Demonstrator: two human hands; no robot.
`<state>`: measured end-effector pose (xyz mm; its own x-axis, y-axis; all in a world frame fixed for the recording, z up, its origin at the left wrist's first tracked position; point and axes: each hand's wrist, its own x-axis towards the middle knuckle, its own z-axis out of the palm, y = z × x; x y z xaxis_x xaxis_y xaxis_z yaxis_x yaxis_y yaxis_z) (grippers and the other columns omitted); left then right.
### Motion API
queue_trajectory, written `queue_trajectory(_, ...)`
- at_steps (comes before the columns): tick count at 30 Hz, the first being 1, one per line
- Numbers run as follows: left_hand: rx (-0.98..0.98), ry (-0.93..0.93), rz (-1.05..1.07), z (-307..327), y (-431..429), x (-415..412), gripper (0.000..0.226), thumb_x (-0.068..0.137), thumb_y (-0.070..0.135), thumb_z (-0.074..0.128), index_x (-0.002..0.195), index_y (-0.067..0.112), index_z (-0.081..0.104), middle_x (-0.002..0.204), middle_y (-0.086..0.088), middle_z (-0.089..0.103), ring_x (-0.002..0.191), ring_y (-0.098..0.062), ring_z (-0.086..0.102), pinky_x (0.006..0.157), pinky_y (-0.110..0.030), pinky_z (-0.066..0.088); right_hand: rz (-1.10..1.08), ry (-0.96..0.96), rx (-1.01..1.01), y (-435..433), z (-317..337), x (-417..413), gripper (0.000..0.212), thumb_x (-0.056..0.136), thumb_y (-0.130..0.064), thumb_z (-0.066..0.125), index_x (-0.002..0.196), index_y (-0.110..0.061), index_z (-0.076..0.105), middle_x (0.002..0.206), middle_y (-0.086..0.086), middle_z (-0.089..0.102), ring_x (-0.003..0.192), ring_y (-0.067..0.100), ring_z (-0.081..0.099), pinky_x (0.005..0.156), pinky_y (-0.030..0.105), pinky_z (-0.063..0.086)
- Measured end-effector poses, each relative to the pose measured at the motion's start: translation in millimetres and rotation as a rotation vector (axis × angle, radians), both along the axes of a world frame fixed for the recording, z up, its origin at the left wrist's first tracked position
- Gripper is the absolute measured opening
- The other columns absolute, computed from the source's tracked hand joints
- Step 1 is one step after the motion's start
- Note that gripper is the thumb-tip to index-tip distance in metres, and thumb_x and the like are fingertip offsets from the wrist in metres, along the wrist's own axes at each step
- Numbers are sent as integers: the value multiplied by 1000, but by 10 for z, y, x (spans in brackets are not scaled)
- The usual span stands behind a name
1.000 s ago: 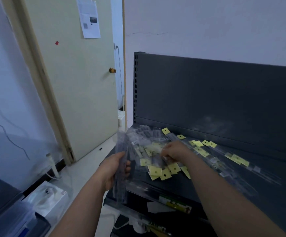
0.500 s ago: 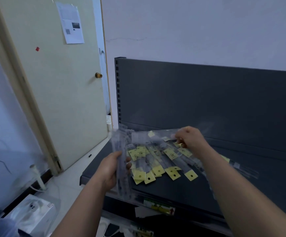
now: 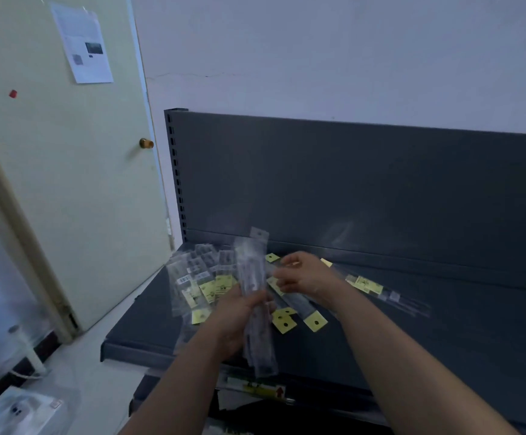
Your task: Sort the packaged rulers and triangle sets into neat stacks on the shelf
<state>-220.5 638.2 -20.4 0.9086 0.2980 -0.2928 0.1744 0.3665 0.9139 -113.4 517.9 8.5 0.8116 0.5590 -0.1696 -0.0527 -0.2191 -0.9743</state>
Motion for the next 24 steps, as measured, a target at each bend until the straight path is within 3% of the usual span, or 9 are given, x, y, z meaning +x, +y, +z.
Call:
queue_trajectory(3, -94, -95, 84, -4, -82, 106, 17, 97, 9, 52, 113, 4, 56, 91, -15, 66, 73, -24, 66, 59, -32, 56, 230, 48, -154, -144, -98, -49, 38, 89, -27, 66, 117, -2, 59, 96, 17, 64, 85, 18, 58, 77, 29, 50)
queue_trajectory(5, -166, -133, 118, 6, -174, 191, 22, 99, 13, 48, 118, 2, 54, 98, -17, 66, 79, -27, 67, 59, -35, 58, 335, 94, -136, -184, -143, -75, 33, 93, -26, 60, 119, -6, 59, 94, 7, 65, 86, 14, 60, 80, 29, 48)
queue_trajectory(8, -172, -190, 137, -28, -316, 338, 29, 101, 18, 46, 124, 2, 54, 113, -22, 62, 97, -33, 64, 77, -46, 58, 335, -51, -215, -221, -167, -21, 36, 92, -30, 61, 123, -12, 58, 106, 5, 67, 95, 18, 63, 83, 32, 49)
queue_trajectory(12, -29, -239, 41, -89, -377, 416, 43, 95, 28, 56, 135, 16, 48, 132, -13, 58, 119, -30, 58, 101, -52, 46, 313, -103, -162, -453, -33, 48, 31, 91, -19, 64, 122, -14, 62, 113, 5, 70, 103, 19, 66, 87, 28, 53)
queue_trajectory(15, 104, -298, -34, -80, -297, 406, 60, 81, 34, 73, 133, 24, 44, 132, -8, 57, 121, -26, 57, 103, -49, 45, 300, -206, -218, -759, 154, 160, 24, 89, -18, 66, 112, -19, 65, 107, 4, 71, 98, 18, 68, 89, 33, 53)
queue_trajectory(18, 145, -296, 111, -47, -183, 386, 83, 74, 26, 81, 139, 37, 31, 139, 1, 48, 125, -21, 52, 100, -41, 45, 223, -354, -430, -1091, 285, 325, 24, 87, -16, 67, 110, -21, 66, 102, 8, 70, 85, 19, 66, 79, 36, 55)
queue_trajectory(22, 592, -192, 50, -111, -257, 431, 112, 69, 22, 85, 150, 36, 8, 147, 7, 33, 133, -13, 36, 104, -38, 41, 220, -541, -728, -1344, 200, 432, 26, 80, -18, 67, 99, -37, 67, 93, -10, 68, 85, 12, 63, 79, 36, 54)
queue_trajectory(24, 787, -139, -63, -205, -371, 491, 114, 69, 20, 86, 151, 36, 8, 140, 11, 34, 129, -10, 35, 103, -34, 40, 265, -592, -860, -1383, 34, 450, 29, 77, -18, 65, 98, -38, 67, 96, -13, 65, 93, 13, 62, 83, 33, 52)
